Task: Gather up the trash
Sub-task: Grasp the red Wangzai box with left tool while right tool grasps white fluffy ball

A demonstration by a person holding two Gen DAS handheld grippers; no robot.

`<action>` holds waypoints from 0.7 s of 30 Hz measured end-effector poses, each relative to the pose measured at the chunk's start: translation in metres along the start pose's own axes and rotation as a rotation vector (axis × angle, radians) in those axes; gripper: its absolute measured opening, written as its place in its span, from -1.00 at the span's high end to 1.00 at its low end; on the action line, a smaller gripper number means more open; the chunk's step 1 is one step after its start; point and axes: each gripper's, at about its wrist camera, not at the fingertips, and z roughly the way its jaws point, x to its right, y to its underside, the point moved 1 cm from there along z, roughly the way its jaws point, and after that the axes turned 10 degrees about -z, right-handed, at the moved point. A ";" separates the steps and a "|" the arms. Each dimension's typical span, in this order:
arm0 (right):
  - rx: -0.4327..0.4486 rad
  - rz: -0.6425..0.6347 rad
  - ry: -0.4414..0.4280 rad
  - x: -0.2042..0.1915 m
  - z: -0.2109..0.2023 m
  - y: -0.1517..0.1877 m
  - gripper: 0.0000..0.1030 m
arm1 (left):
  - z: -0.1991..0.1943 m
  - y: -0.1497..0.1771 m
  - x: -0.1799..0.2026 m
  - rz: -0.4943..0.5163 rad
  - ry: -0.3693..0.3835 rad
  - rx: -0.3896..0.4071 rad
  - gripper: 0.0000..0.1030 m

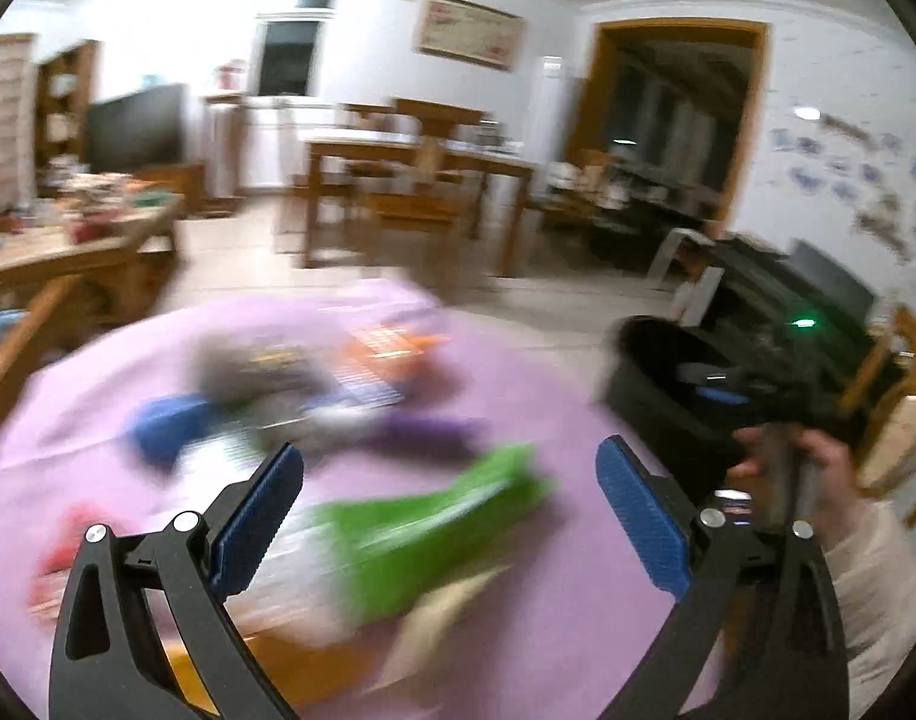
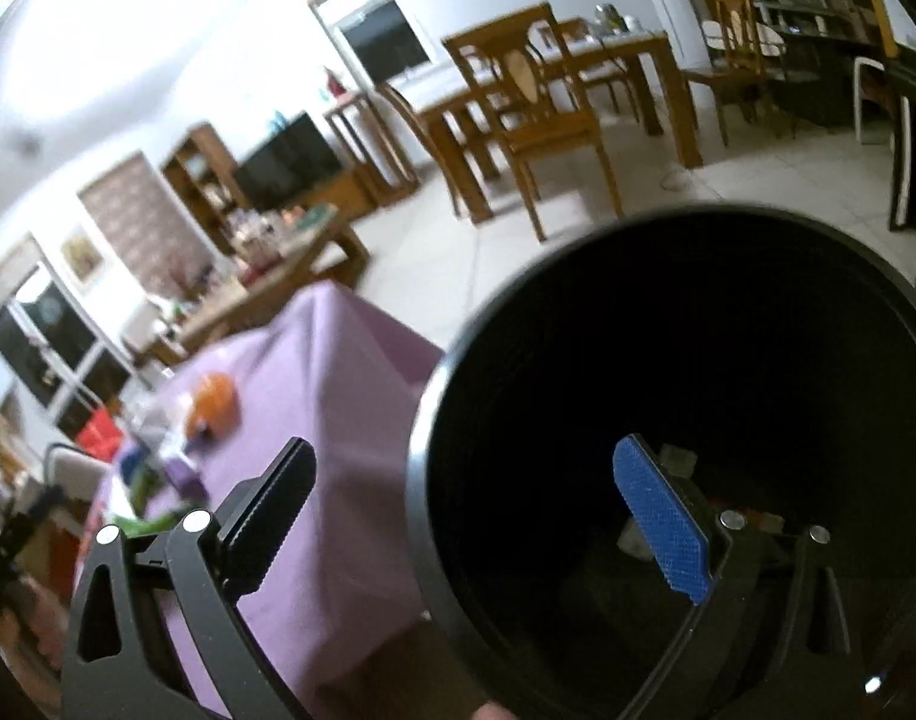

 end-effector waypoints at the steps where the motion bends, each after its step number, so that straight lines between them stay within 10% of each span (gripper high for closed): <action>1: -0.007 0.000 -0.017 -0.003 0.006 -0.001 -0.90 | -0.006 0.001 -0.014 -0.011 -0.035 0.008 -0.89; 5: 0.009 -0.001 0.009 -0.015 0.009 -0.003 -0.90 | -0.024 0.008 -0.079 -0.042 -0.200 0.000 -0.89; 10: 0.171 -0.318 -0.040 -0.110 -0.014 -0.012 -0.90 | -0.020 0.018 -0.128 -0.013 -0.335 -0.070 -0.89; 17: 0.081 -0.512 -0.329 -0.238 0.019 -0.022 -0.90 | -0.003 0.017 -0.164 -0.042 -0.283 -0.122 -0.88; 21: 0.044 -0.669 -0.341 -0.311 0.051 -0.035 -0.72 | 0.001 0.021 -0.155 -0.045 -0.280 -0.154 -0.86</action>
